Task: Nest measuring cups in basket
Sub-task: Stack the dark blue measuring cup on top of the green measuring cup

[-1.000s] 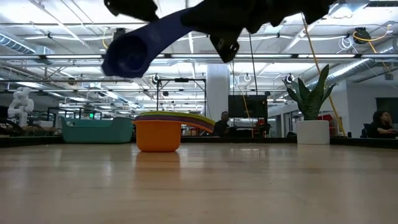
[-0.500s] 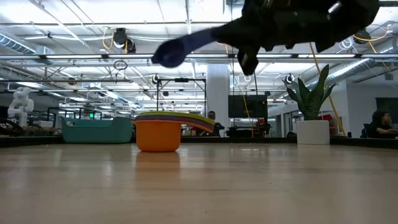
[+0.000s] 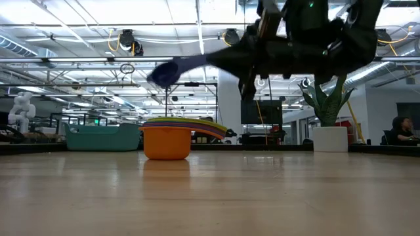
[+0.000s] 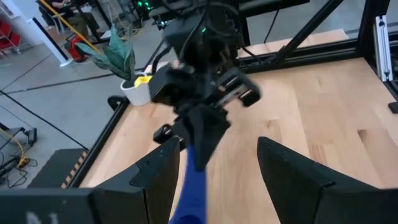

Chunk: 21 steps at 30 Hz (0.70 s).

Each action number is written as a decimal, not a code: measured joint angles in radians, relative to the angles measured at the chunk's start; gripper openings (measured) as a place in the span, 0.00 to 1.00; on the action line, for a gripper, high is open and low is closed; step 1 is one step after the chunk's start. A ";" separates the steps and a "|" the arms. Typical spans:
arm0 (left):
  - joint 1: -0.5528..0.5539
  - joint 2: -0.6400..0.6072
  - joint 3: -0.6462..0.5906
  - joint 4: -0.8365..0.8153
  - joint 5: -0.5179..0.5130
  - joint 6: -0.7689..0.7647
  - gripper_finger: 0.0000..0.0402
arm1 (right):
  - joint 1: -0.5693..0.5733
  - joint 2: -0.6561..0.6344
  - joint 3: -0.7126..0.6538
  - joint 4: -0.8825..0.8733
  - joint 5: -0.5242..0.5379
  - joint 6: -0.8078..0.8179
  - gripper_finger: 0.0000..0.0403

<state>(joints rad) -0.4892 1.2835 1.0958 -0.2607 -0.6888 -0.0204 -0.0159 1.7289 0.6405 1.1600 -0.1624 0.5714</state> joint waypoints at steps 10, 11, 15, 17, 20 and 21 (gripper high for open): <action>0.000 0.000 0.000 -0.002 0.003 0.008 0.54 | -0.097 0.118 0.001 0.018 -0.082 0.102 0.00; 0.000 0.000 0.000 -0.002 0.003 0.007 0.54 | -0.097 0.121 0.001 0.020 -0.082 0.104 0.00; 0.000 0.000 0.000 -0.002 0.003 0.000 0.54 | -0.096 0.123 0.001 0.033 -0.109 0.110 0.00; 0.000 0.000 0.000 -0.002 0.007 -0.008 0.54 | -0.095 0.123 0.001 0.047 -0.118 0.115 0.00; 0.000 0.000 0.000 -0.001 0.008 -0.009 0.54 | -0.093 0.123 0.001 0.088 -0.129 0.135 0.00; 0.000 0.000 0.000 -0.002 0.008 -0.010 0.54 | -0.092 0.123 0.001 0.098 -0.129 0.142 0.00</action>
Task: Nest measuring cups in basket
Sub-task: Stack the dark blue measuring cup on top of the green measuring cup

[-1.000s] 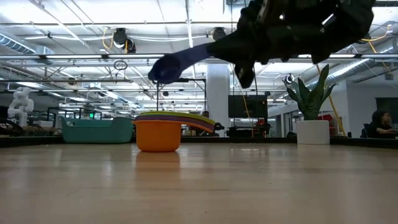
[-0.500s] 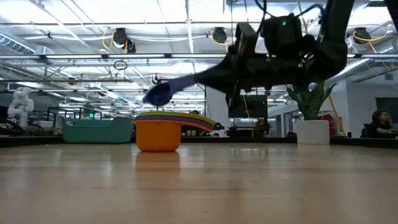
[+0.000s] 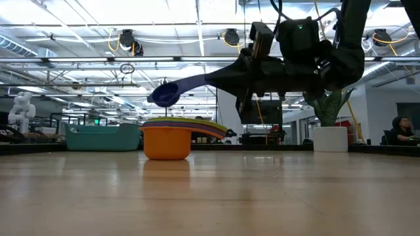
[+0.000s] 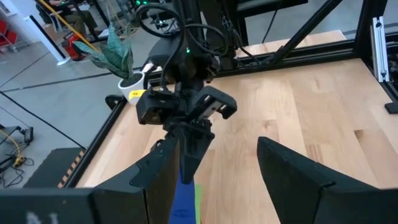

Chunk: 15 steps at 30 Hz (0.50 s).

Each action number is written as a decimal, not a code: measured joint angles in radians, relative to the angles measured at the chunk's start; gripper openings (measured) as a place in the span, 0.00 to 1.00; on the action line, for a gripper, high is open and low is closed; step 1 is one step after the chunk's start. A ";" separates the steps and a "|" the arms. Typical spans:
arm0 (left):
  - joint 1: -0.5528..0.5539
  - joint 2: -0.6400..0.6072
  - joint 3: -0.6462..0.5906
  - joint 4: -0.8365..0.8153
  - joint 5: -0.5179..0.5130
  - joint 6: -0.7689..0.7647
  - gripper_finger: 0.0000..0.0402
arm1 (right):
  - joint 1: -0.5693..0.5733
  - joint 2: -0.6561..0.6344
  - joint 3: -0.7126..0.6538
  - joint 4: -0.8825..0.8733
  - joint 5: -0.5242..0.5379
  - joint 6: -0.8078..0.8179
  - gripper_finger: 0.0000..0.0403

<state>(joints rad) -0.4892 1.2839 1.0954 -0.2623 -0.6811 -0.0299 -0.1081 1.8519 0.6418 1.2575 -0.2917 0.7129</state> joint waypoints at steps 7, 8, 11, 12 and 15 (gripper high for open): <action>0.000 0.000 0.000 0.002 0.000 -0.001 0.54 | 0.012 0.000 0.000 -0.019 -0.001 0.003 0.00; 0.000 0.000 0.000 0.002 0.001 -0.001 0.54 | 0.012 0.000 0.000 -0.023 0.001 0.002 0.00; 0.000 0.000 0.000 0.002 0.001 -0.005 0.54 | 0.011 0.000 0.000 -0.023 0.003 -0.001 0.00; 0.000 0.000 0.000 0.002 0.001 -0.005 0.54 | 0.011 0.000 0.000 -0.029 0.003 -0.002 0.00; 0.000 0.000 0.000 0.002 0.001 -0.005 0.54 | 0.011 0.000 0.000 -0.047 0.005 -0.002 0.00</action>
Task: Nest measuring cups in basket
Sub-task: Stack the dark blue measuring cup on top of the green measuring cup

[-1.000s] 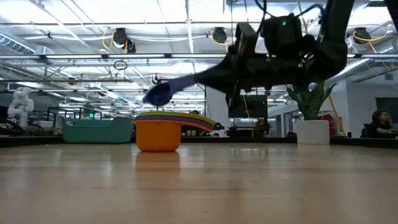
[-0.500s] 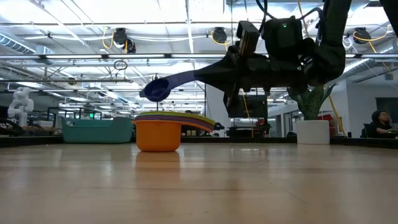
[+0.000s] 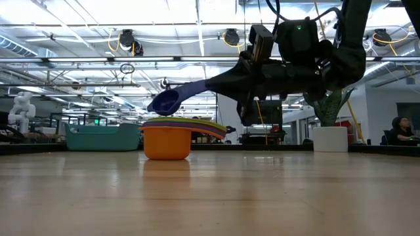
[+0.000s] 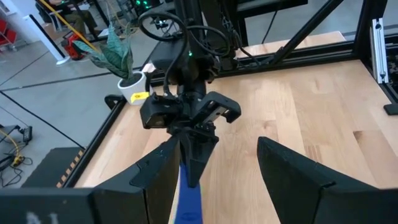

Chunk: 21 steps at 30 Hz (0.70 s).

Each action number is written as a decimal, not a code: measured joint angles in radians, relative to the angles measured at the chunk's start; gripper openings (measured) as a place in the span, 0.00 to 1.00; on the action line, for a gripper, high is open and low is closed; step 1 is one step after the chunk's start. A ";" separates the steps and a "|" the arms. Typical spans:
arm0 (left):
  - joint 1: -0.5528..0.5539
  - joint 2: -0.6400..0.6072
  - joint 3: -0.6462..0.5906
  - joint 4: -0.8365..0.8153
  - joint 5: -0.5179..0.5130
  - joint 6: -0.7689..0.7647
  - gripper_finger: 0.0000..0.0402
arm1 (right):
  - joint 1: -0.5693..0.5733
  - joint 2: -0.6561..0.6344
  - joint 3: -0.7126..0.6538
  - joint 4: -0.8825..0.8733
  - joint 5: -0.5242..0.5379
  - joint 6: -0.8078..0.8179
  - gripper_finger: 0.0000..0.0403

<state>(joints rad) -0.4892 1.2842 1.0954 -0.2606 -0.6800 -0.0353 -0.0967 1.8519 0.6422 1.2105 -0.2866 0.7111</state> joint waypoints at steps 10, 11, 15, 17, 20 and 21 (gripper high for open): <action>0.000 0.000 0.000 0.002 0.000 -0.012 0.54 | 0.000 0.000 0.000 -0.008 0.027 0.012 0.00; 0.000 0.000 0.000 0.003 0.001 -0.012 0.54 | 0.001 0.000 0.000 -0.007 0.027 0.019 0.00; 0.000 0.000 0.000 0.003 0.000 -0.013 0.54 | 0.000 0.000 0.000 -0.007 0.027 0.025 0.00; 0.000 0.000 0.000 0.003 0.001 -0.014 0.54 | 0.000 0.000 0.000 -0.009 0.028 0.024 0.00; 0.000 0.000 0.000 0.004 0.000 -0.016 0.54 | 0.000 0.000 0.000 -0.011 0.028 0.023 0.00; 0.000 0.000 0.000 0.004 0.000 -0.017 0.54 | 0.000 0.000 0.000 -0.011 0.028 0.023 0.00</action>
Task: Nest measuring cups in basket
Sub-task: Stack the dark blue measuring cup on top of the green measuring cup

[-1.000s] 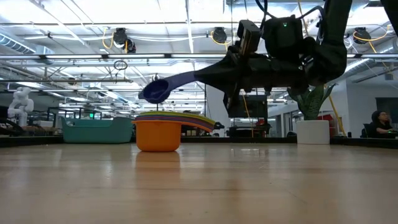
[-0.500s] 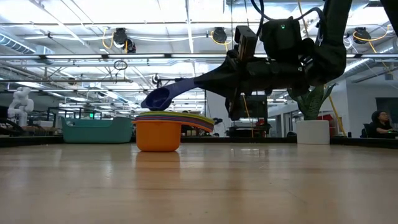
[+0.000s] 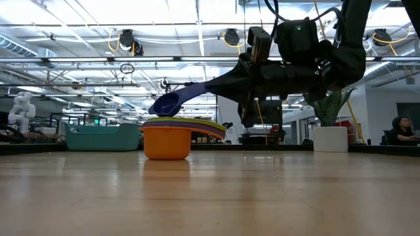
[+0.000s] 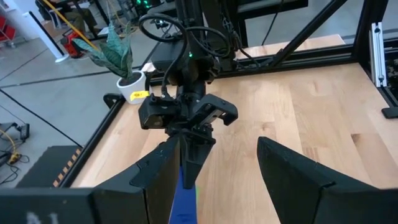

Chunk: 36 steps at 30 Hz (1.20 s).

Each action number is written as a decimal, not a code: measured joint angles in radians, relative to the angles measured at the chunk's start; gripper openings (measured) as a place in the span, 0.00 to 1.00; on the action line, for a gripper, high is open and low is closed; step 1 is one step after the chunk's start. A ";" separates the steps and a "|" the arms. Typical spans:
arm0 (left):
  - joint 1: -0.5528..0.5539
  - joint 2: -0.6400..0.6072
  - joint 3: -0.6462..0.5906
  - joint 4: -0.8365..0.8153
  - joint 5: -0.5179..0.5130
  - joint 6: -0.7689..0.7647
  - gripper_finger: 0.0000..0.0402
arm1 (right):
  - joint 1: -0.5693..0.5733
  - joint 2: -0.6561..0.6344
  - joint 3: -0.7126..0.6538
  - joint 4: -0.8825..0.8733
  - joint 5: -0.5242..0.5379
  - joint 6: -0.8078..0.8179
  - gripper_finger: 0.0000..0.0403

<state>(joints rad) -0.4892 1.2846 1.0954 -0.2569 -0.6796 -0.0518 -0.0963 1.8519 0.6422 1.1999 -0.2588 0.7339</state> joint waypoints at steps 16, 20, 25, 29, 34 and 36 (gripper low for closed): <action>0.007 0.000 0.000 0.001 0.000 -0.012 0.54 | 0.000 0.000 0.000 -0.023 0.024 0.001 0.00; 0.006 0.000 0.000 0.000 0.000 -0.012 0.54 | 0.000 0.000 0.000 -0.023 0.023 0.002 0.00; 0.006 0.000 0.000 0.000 0.000 -0.013 0.54 | 0.000 0.000 0.000 -0.025 0.023 0.002 0.03; 0.006 0.000 0.000 0.000 0.000 -0.014 0.54 | 0.000 0.000 0.000 -0.025 0.024 0.002 0.11; 0.007 0.000 0.000 0.000 0.000 -0.017 0.54 | 0.000 0.000 0.000 -0.024 0.025 -0.005 0.22; 0.007 0.000 0.000 0.000 0.000 -0.017 0.54 | -0.002 0.000 0.000 -0.024 0.027 -0.011 0.26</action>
<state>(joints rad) -0.4827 1.2846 1.0954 -0.2565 -0.6793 -0.0692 -0.0983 1.8519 0.6422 1.1755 -0.2321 0.7232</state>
